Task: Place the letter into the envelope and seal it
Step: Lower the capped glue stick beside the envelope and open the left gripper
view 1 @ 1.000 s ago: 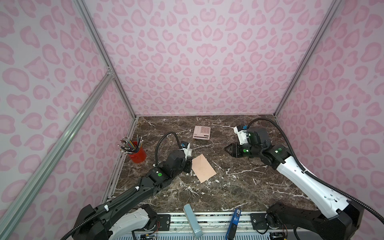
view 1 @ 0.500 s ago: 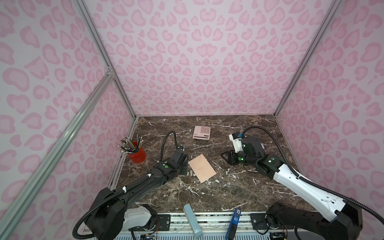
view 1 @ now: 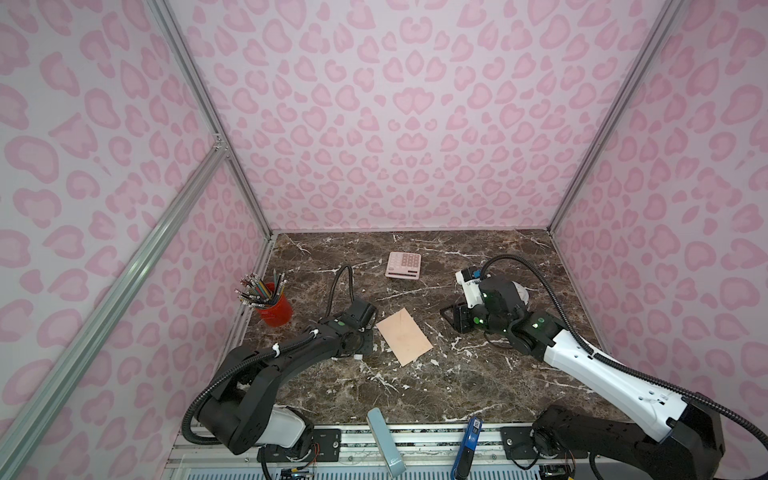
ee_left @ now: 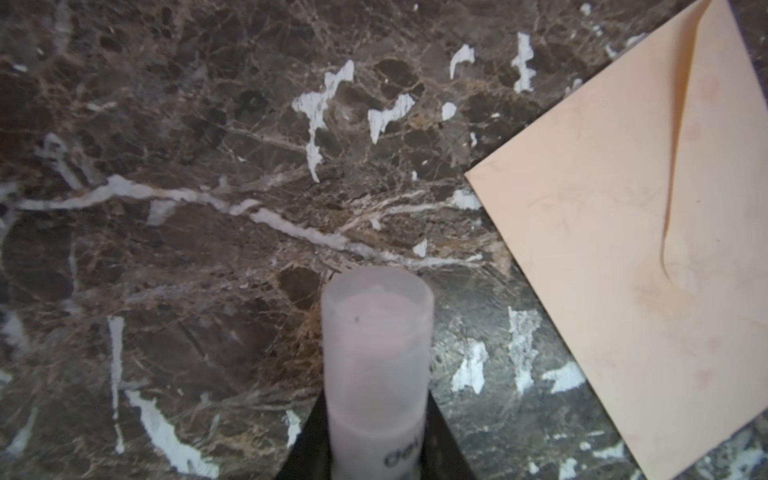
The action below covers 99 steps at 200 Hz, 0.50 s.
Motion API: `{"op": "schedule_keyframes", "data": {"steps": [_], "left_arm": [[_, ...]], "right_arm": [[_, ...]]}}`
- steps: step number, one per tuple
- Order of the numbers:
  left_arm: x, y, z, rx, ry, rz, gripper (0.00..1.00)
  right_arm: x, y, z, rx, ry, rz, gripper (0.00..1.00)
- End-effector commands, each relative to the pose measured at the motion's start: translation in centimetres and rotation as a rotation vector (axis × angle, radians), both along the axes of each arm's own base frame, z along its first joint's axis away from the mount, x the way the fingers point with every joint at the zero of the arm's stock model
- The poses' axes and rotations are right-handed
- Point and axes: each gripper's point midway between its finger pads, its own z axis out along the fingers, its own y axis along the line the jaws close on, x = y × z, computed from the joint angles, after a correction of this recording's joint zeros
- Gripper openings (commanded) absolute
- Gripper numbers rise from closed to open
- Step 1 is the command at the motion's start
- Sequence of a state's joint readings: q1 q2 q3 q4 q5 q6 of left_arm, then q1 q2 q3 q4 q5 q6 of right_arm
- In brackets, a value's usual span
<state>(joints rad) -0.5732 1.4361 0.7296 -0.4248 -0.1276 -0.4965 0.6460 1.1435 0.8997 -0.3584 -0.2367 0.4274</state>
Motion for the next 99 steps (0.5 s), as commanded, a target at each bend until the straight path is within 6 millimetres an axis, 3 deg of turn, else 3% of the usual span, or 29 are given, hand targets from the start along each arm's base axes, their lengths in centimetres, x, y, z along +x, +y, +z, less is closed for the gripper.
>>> {"op": "schedule_keyframes", "data": {"steps": [1,74,99], "left_arm": [[-0.1,0.5,-0.2,0.023,0.011,0.017,0.13],[-0.6,0.9,-1.5,0.048,0.049,0.024,0.20],[-0.6,1.0,-1.5,0.055,0.050,0.026,0.26]], "right_arm": [[0.4,0.0,0.0,-0.001,-0.017,-0.011,0.41],[0.4,-0.3,-0.3,-0.033,-0.015,-0.008,0.40],[0.4,-0.4,-0.4,-0.044,-0.018,-0.007,0.40]]}}
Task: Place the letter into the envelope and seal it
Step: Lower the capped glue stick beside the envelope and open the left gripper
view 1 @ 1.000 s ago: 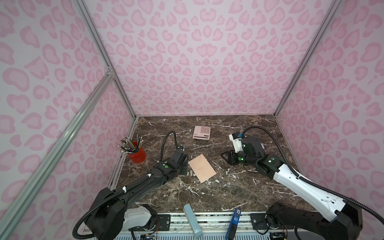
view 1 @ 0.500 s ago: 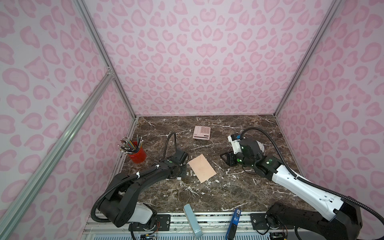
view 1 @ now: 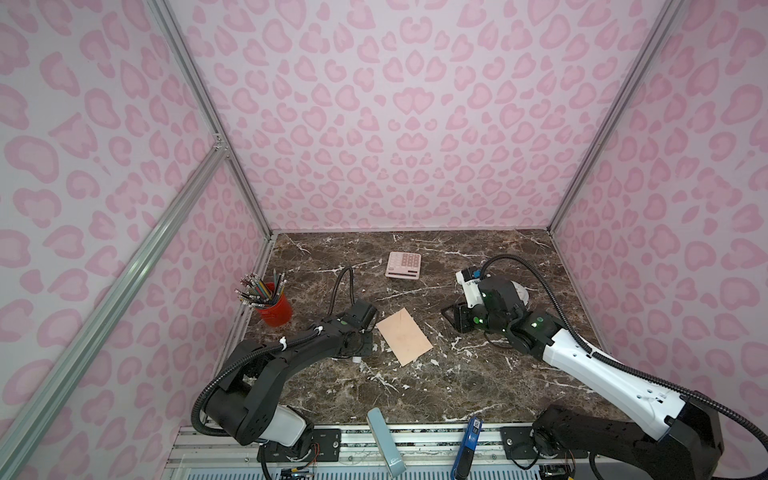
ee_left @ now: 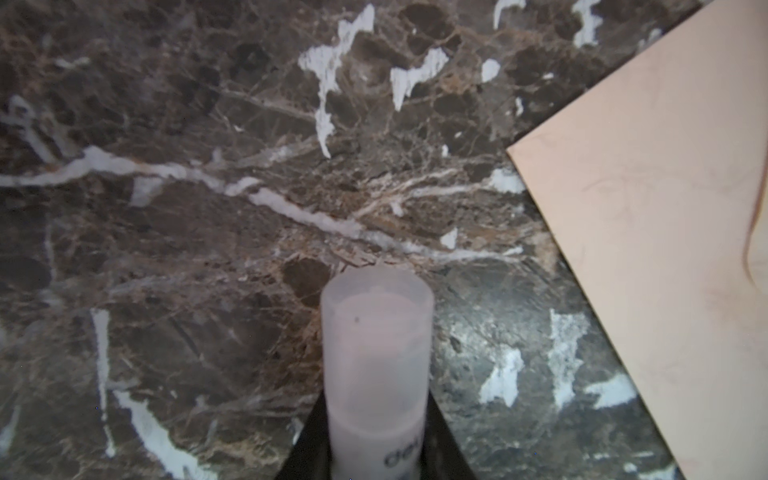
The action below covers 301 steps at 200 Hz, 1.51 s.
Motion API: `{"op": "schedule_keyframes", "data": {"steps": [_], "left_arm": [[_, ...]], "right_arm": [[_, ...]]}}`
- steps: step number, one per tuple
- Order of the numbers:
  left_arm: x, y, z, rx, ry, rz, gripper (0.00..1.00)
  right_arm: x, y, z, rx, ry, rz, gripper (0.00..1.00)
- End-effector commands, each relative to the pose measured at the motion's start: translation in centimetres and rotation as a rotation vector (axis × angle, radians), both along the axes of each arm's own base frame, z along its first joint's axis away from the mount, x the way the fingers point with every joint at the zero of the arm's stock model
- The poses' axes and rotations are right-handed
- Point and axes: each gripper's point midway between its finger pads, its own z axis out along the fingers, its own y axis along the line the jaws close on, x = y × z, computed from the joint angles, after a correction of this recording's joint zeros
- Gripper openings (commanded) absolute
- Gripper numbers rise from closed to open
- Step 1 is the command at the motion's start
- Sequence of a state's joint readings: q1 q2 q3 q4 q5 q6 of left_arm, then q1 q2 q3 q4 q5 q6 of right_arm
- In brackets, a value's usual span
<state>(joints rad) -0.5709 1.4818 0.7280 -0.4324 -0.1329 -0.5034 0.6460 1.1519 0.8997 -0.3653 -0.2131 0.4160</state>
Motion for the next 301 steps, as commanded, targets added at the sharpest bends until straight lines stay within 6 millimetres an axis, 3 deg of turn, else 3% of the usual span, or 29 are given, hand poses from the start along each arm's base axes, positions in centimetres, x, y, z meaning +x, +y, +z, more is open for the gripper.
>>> {"op": "schedule_keyframes", "data": {"steps": [1,123,163,237,301], "left_arm": [[-0.2,0.5,-0.2,0.024,0.006,0.015,0.26],[0.0,0.0,-0.3,0.012,0.017,0.005,0.55],[0.9,-0.5,1.3,-0.003,-0.012,-0.005,0.64],[2.1,-0.9,3.6,0.001,-0.054,-0.020,0.71],[4.3,-0.9,8.3,0.023,-0.172,-0.034,0.76]], "right_arm": [[0.2,-0.1,0.0,-0.017,-0.015,0.005,0.40],[0.1,-0.3,0.2,-0.034,-0.021,0.012,0.39],[0.2,-0.5,0.3,-0.040,-0.024,0.009,0.39],[0.6,-0.8,0.6,-0.048,-0.032,0.002,0.39],[1.9,-1.7,0.4,-0.062,-0.036,-0.034,0.40]]}}
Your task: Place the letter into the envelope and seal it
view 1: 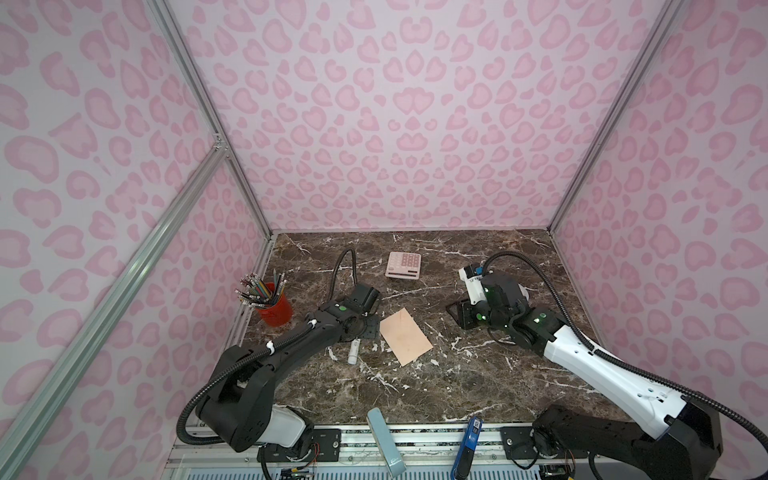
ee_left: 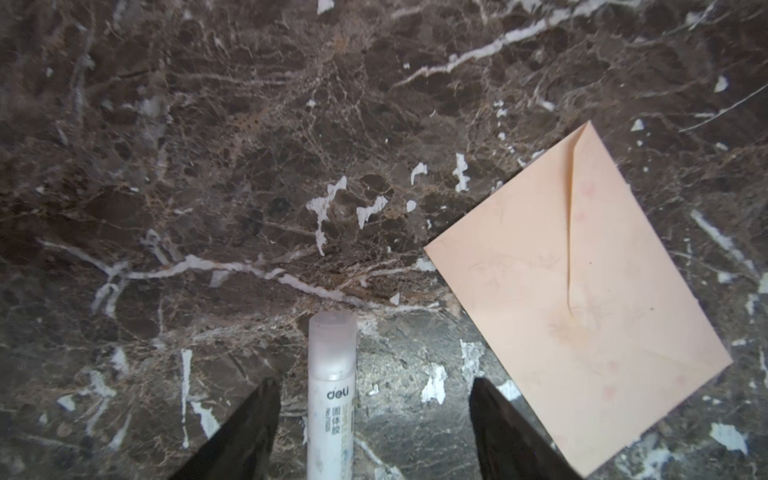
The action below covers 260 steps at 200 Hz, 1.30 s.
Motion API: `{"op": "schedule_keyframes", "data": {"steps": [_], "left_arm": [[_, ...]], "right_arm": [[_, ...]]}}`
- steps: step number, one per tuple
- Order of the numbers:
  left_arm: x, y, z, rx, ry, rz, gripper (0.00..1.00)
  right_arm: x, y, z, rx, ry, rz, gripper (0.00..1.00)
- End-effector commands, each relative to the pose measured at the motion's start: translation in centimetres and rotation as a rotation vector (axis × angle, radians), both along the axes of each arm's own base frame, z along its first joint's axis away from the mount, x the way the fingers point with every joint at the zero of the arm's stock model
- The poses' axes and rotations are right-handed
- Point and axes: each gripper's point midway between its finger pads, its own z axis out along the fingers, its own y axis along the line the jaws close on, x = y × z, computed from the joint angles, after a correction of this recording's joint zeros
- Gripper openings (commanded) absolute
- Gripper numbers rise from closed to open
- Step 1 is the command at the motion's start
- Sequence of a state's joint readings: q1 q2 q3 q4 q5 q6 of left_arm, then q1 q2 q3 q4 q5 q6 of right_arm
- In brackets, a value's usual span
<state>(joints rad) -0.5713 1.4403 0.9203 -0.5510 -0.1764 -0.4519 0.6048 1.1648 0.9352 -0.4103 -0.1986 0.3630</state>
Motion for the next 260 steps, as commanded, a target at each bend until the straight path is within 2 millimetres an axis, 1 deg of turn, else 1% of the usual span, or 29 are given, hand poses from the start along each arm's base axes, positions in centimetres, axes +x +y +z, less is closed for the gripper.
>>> {"op": "schedule_keyframes", "data": {"steps": [1,24,39,58,60,63,64,69,86,89,92,111,114,121,124,131,151,155,162,166,170,187,200,207,216,226,239,249,260], "left_arm": [[0.8,0.5,2.0,0.030,-0.054,0.002,0.76],[2.1,0.6,4.8,0.032,-0.140,0.011,0.79],[3.2,0.9,6.9,0.023,-0.223,0.025,0.81],[4.7,2.0,9.6,-0.008,-0.342,0.063,0.86],[4.8,2.1,9.9,-0.011,-0.356,0.067,0.87],[5.1,2.4,10.3,-0.015,-0.379,0.073,0.99],[5.1,2.4,10.4,-0.016,-0.386,0.076,0.99],[5.5,2.9,11.1,-0.021,-0.424,0.087,0.98],[6.7,4.6,13.5,-0.053,-0.562,0.138,0.98],[6.8,5.0,13.5,-0.055,-0.577,0.147,0.98],[7.0,5.3,13.9,-0.066,-0.607,0.159,0.98],[7.6,7.9,14.8,-0.105,-0.748,0.240,0.98],[7.5,8.5,14.5,-0.100,-0.760,0.254,0.98],[7.6,9.7,14.9,-0.107,-0.819,0.298,0.98],[7.5,10.2,14.5,-0.103,-0.828,0.313,0.98],[7.4,11.5,14.6,-0.108,-0.877,0.361,0.98],[7.0,14.1,13.5,-0.074,-0.926,0.453,0.98],[6.9,14.5,13.2,-0.058,-0.930,0.467,0.98],[6.7,15.2,12.6,-0.031,-0.933,0.486,0.98],[6.6,15.4,12.4,-0.019,-0.938,0.495,0.98],[6.3,15.8,12.0,-0.004,-0.939,0.507,0.98],[5.7,16.9,11.4,0.043,-0.979,0.537,0.98],[5.2,17.6,10.8,0.078,-1.000,0.551,0.98],[5.1,17.9,10.5,0.097,-1.005,0.553,0.98],[5.0,18.2,10.3,0.119,-1.011,0.552,0.97],[5.1,18.5,10.1,0.129,-1.020,0.551,0.97],[5.1,19.1,9.7,0.133,-1.034,0.555,0.97],[5.2,19.1,9.9,0.122,-1.045,0.533,0.97],[5.3,19.4,10.3,0.111,-1.077,0.523,0.98]], "right_arm": [[0.9,-0.4,0.1,-0.013,-0.021,-0.016,0.40],[1.8,-1.4,0.1,-0.045,-0.044,-0.026,0.40],[2.7,-2.8,0.0,-0.093,-0.084,-0.059,0.41],[4.0,-4.9,0.3,-0.148,-0.183,-0.108,0.44],[4.1,-5.2,0.3,-0.155,-0.194,-0.119,0.44],[4.3,-5.6,0.3,-0.167,-0.211,-0.137,0.44],[4.3,-5.8,0.2,-0.172,-0.215,-0.142,0.45],[4.8,-6.6,0.4,-0.187,-0.251,-0.177,0.46],[5.7,-9.7,0.4,-0.218,-0.365,-0.297,0.51],[5.9,-10.2,0.4,-0.221,-0.383,-0.317,0.52],[6.0,-10.7,0.5,-0.221,-0.404,-0.338,0.52],[6.7,-14.3,-0.2,-0.231,-0.499,-0.462,0.56],[6.7,-14.9,-0.4,-0.236,-0.510,-0.482,0.57],[6.9,-16.2,-0.7,-0.245,-0.538,-0.529,0.59],[6.9,-16.8,-1.0,-0.253,-0.545,-0.550,0.60],[6.9,-18.1,-1.5,-0.269,-0.558,-0.600,0.62],[7.0,-21.3,-3.3,-0.362,-0.548,-0.705,0.75],[7.0,-21.8,-3.7,-0.381,-0.546,-0.721,0.79],[6.9,-22.6,-4.2,-0.408,-0.545,-0.742,0.92],[6.9,-23.0,-4.6,-0.423,-0.543,-0.754,0.97],[6.9,-23.4,-4.7,-0.430,-0.549,-0.766,0.98],[7.0,-24.8,-5.5,-0.414,-0.570,-0.808,0.98],[7.5,-25.9,-6.7,-0.396,-0.560,-0.837,0.98],[7.8,-26.3,-6.9,-0.393,-0.570,-0.855,0.98],[8.2,-26.3,-7.2,-0.364,-0.581,-0.851,0.98],[8.6,-26.1,-8.2,-0.356,-0.565,-0.827,0.98],[8.7,-25.8,-9.5,-0.354,-0.571,-0.811,0.99],[9.0,-25.5,-8.7,-0.334,-0.634,-0.799,0.99],[9.2,-25.0,-8.9,-0.336,-0.593,-0.760,0.99]]}}
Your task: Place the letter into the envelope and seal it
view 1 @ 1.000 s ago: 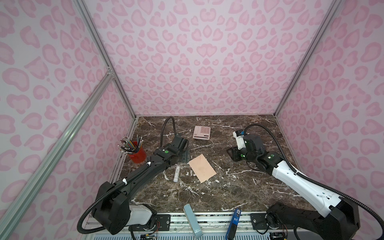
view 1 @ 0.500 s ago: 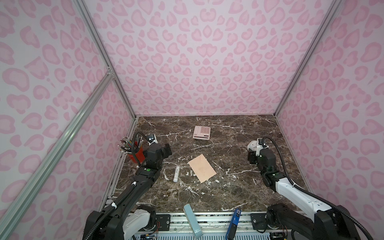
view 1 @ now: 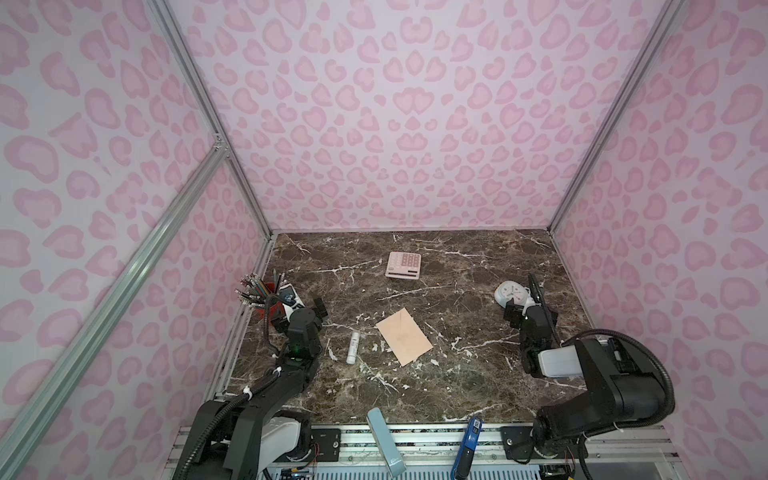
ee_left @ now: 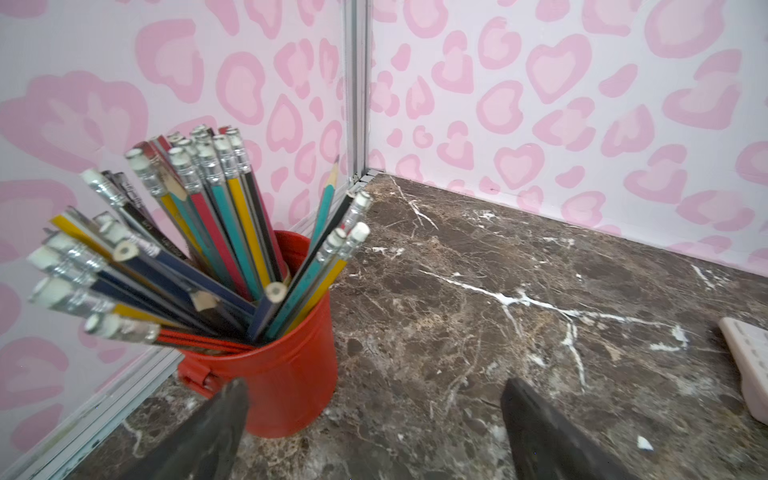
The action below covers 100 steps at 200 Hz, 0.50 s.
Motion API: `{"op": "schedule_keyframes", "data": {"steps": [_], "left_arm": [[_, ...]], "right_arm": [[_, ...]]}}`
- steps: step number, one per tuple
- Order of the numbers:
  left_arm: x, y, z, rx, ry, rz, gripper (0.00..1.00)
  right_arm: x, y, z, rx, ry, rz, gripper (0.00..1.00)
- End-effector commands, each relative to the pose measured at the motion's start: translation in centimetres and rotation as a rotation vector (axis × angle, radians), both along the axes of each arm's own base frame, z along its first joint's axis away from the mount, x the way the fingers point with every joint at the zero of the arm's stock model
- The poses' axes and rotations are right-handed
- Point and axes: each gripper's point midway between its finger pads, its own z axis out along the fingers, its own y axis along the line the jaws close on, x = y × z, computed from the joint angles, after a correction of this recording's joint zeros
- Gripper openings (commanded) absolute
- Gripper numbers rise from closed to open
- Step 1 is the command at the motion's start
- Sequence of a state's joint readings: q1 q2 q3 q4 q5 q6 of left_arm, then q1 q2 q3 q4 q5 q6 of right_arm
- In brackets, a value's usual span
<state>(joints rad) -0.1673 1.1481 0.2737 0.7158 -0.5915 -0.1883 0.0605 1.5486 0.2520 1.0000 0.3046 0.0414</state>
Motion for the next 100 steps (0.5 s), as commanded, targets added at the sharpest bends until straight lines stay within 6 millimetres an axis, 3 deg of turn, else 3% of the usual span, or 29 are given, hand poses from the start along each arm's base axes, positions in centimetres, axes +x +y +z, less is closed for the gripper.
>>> {"op": "schedule_keyframes", "data": {"steps": [1,32,72,100], "left_arm": [[0.8,0.2,3.3,0.014,-0.155,-0.026,0.98],[2.1,0.3,3.2,-0.005,-0.123,-0.072,0.99],[0.1,1.1,1.2,0.020,-0.074,-0.029,0.97],[0.7,0.8,0.5,0.060,-0.119,-0.058,1.00]], "right_arm": [[1.5,1.1,3.5,0.014,-0.136,0.071,0.99],[2.3,1.8,3.2,0.023,-0.129,0.129,0.99],[2.5,1.9,2.8,0.026,-0.089,0.140,0.99],[2.5,2.0,2.7,0.025,-0.080,0.143,0.99]]}}
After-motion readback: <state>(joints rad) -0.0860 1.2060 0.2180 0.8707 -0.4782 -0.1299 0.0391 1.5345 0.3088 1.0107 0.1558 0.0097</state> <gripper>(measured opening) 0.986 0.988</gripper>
